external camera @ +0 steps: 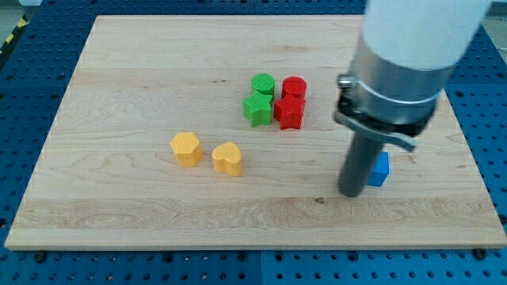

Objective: Place the cube at the center right of the board

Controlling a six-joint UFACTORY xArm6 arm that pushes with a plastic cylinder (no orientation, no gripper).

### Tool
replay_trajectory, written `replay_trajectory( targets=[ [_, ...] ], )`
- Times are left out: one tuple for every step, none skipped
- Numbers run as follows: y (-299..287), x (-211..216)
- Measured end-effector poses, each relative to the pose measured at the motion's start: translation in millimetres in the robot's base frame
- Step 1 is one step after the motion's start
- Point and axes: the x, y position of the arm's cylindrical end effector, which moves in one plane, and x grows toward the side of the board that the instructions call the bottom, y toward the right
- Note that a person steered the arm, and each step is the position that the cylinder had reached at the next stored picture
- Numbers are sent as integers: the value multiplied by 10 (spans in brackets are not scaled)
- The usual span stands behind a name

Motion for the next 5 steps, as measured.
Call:
replay_trajectory(
  targets=[
    [284,0],
    [298,0],
    [302,0],
    [538,0],
    [604,0]
  ],
)
